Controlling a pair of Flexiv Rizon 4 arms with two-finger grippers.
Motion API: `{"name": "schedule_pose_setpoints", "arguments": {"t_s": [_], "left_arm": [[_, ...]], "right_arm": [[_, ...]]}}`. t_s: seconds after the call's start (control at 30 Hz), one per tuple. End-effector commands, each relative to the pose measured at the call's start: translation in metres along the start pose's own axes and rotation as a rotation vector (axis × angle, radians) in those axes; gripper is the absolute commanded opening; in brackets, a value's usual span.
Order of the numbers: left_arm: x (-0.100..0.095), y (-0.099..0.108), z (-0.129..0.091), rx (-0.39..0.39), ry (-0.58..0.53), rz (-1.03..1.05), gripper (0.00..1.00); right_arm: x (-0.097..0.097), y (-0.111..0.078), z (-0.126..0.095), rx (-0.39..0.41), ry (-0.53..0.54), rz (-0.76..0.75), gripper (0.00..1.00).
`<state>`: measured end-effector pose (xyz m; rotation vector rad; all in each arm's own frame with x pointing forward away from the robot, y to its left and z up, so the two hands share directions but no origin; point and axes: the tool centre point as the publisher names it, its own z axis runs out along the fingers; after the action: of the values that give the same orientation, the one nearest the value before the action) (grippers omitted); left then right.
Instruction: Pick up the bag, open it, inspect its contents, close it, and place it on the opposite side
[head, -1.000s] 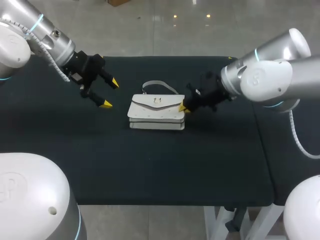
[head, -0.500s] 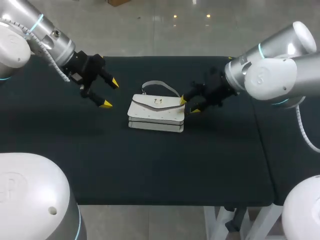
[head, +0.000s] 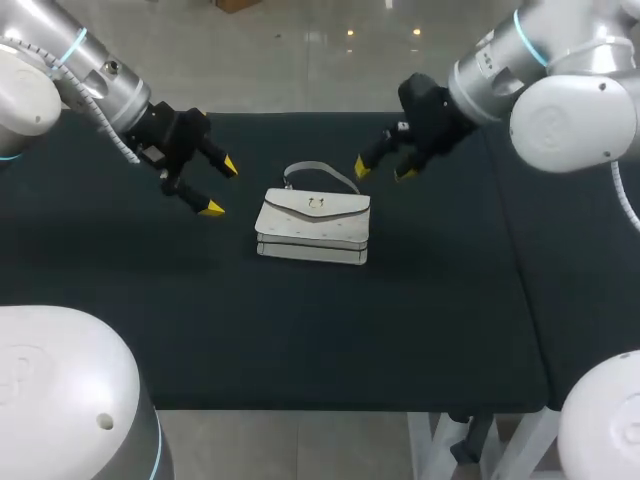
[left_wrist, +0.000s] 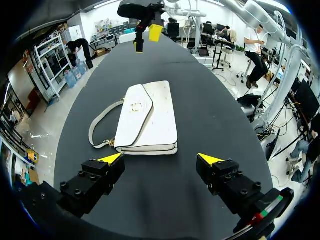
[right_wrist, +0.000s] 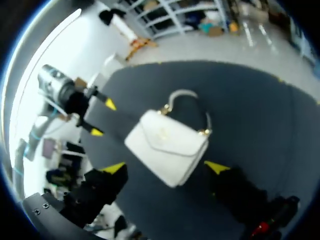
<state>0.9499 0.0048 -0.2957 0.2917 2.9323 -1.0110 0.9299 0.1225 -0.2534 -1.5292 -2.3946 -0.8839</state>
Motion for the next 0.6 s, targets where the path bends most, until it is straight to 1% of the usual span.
{"name": "schedule_pose_setpoints", "arguments": {"t_s": [0.03, 0.1, 0.23, 0.27, 0.3, 0.6], "left_arm": [[-0.0004, 0.0008, 0.0007, 0.003, -0.001, 0.001, 1.0], [-0.0004, 0.0008, 0.0007, 0.003, -0.001, 0.001, 1.0], [-0.0004, 0.0008, 0.0007, 0.003, -0.001, 0.001, 1.0], [-0.0004, 0.0008, 0.0007, 0.003, -0.001, 0.001, 1.0], [-0.0004, 0.0008, 0.0007, 0.003, -0.001, 0.001, 1.0], [-0.0004, 0.0008, 0.0007, 0.003, -0.001, 0.001, 1.0]], "right_arm": [[0.0115, -0.0033, -0.0153, 0.06, -0.236, -0.439, 1.0], [0.0144, -0.0018, -0.0179, 0.095, -0.314, -0.495, 1.0], [0.0173, 0.0014, -0.024, 0.159, -0.422, -0.624, 1.0], [0.0177, 0.0017, -0.025, 0.192, -0.429, -0.683, 1.0], [0.0186, 0.0005, -0.0249, 0.255, -0.436, -0.75, 1.0], [0.0186, 0.0005, -0.0249, 0.255, -0.436, -0.75, 1.0]]}}
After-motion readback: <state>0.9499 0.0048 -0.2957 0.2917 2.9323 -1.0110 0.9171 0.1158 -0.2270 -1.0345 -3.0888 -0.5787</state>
